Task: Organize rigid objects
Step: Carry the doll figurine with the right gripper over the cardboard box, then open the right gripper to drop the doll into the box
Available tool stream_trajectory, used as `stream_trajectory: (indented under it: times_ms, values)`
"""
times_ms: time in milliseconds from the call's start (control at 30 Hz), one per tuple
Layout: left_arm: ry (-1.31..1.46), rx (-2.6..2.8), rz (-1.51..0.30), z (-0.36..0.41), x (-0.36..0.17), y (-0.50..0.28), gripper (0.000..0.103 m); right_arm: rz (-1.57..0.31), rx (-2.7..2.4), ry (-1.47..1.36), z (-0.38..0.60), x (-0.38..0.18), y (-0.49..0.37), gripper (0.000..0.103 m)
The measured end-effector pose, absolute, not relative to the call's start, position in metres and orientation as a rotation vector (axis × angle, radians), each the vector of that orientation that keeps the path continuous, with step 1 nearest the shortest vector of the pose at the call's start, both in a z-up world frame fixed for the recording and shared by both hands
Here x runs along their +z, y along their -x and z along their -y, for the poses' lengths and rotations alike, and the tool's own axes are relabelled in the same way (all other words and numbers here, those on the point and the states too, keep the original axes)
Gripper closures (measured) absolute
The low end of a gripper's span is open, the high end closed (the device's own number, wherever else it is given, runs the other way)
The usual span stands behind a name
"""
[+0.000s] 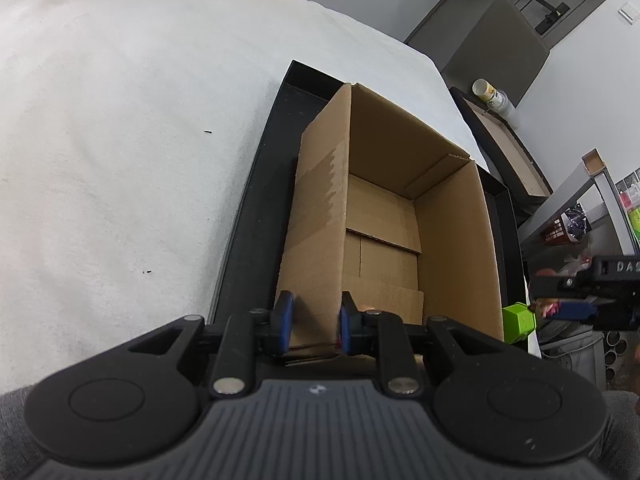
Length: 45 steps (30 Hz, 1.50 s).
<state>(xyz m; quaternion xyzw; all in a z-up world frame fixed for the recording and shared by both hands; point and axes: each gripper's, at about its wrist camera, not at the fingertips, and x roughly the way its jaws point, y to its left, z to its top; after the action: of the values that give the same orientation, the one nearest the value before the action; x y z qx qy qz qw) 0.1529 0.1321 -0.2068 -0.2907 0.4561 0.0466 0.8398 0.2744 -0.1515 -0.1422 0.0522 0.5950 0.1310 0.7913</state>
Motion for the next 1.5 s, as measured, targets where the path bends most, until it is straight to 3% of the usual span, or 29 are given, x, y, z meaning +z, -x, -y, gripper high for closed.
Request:
stream_trajectory:
  times_ms: [1067,1500]
  values:
    - [0.646,0.039,-0.965,-0.139,-0.211,-0.153,0.08,-1.181,0.483,0.085,0.029,-0.127,-0.274,0.051]
    - [0.653,0.044,-0.966,-0.14,-0.212,-0.152,0.08,-1.144,0.551,0.034,0.006,-0.121,-0.284,0.049]
